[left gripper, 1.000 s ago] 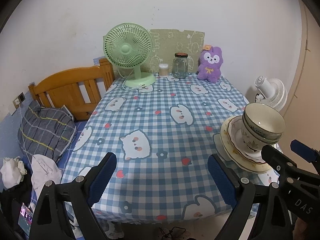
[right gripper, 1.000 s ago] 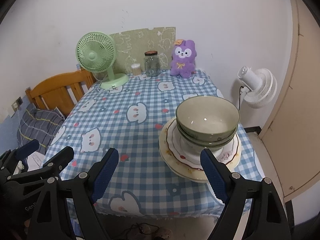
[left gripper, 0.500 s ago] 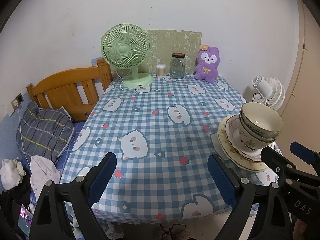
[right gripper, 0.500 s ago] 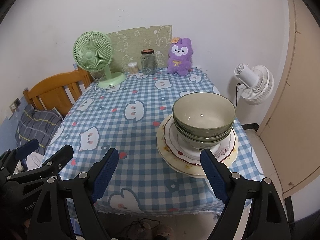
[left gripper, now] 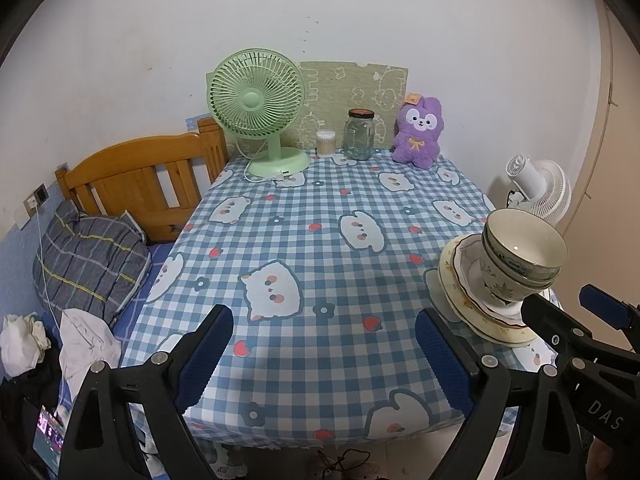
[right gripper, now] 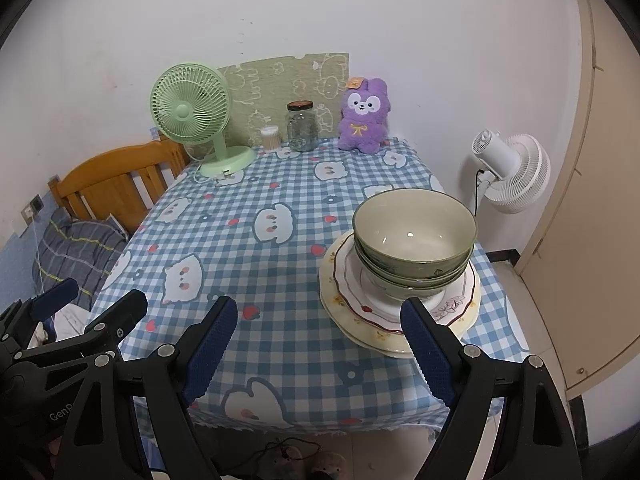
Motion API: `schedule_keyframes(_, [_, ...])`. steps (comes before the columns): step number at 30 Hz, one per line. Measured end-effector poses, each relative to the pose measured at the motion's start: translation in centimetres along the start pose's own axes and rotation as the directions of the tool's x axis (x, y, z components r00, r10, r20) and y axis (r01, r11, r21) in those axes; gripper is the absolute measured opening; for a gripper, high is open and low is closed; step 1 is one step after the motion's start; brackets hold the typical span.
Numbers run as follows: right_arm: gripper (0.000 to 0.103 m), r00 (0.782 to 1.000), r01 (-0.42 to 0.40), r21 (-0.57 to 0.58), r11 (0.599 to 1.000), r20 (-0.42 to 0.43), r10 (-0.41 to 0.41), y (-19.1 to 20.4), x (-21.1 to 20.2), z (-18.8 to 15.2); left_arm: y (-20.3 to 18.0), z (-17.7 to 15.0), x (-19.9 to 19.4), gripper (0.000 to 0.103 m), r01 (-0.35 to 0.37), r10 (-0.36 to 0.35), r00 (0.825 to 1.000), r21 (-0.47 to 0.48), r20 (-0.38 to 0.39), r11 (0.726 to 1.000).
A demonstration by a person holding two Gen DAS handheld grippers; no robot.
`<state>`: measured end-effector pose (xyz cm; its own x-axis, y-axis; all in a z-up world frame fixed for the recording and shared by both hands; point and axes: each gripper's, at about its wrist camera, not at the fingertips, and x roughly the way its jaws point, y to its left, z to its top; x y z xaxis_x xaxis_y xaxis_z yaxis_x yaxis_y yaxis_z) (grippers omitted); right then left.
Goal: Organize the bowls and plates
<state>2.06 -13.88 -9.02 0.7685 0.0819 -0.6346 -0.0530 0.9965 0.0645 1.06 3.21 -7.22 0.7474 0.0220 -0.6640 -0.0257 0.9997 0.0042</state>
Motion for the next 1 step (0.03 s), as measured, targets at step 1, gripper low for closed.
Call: schedule_keyframes(1, [0.086,1.000,-0.001,0.001,1.000,-0.001,0.001,-0.07,0.02,-0.01,-0.02,0.06,-0.02,0.094,0.000,0.000,1.000,-0.001,0.002,1.000])
